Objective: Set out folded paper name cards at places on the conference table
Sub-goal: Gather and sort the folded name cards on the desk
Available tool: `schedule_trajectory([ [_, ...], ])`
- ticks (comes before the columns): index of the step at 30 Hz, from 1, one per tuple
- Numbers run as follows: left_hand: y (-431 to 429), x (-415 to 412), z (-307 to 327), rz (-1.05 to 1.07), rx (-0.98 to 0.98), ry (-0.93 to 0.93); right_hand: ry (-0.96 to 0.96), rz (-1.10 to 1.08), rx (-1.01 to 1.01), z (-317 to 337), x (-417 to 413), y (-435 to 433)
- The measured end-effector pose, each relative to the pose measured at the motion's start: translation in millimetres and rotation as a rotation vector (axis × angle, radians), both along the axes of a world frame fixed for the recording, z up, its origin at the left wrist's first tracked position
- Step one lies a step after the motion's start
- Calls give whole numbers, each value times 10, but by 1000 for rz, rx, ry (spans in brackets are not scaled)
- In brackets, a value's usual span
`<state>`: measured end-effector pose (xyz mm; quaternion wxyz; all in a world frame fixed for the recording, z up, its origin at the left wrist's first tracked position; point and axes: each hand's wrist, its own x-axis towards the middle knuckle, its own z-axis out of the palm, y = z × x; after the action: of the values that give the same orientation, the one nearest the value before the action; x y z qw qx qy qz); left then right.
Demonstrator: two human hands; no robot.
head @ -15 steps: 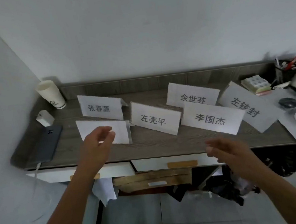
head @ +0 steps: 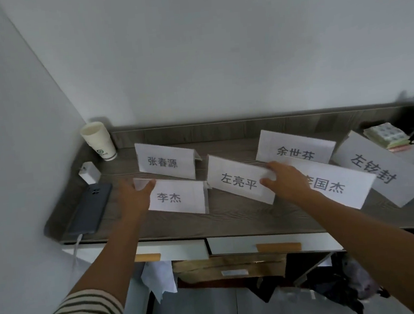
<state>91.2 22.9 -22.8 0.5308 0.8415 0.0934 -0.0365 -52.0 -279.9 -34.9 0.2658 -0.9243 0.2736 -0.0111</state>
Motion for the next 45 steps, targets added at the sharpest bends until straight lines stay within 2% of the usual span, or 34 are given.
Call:
schedule_trajectory([
  [5,56,21,-34,-4,81,-23,-57,-25,39,17,23,13],
  [10,28,-31,-84,-41,8,0,-261,-43,94,291,-32,-38],
  [13,-13,-62,-148,-74,-81,31,-312,20,136,544,8,-21],
  [16,-24,-73,-216,-112,-135,57,-294,131,163,658,124,77],
  [20,-12,-65,-219,-89,-295,116,-139,282,76,540,296,261],
  [23,9,-69,-182,-25,-441,182,-31,363,26,407,384,401],
  [26,4,-100,-153,-29,-484,184,13,384,30,289,452,489],
  [28,-22,-119,-170,-64,-455,169,18,369,34,221,482,517],
  [33,-91,-160,-253,-137,-174,-36,70,379,40,50,402,537],
  [40,-284,-267,-254,-177,-25,-123,114,411,-30,10,278,405],
  [43,-346,-243,-268,-319,95,-151,216,482,-48,127,317,309],
  [45,-363,-234,-307,-427,236,-177,184,478,-55,251,437,262],
])
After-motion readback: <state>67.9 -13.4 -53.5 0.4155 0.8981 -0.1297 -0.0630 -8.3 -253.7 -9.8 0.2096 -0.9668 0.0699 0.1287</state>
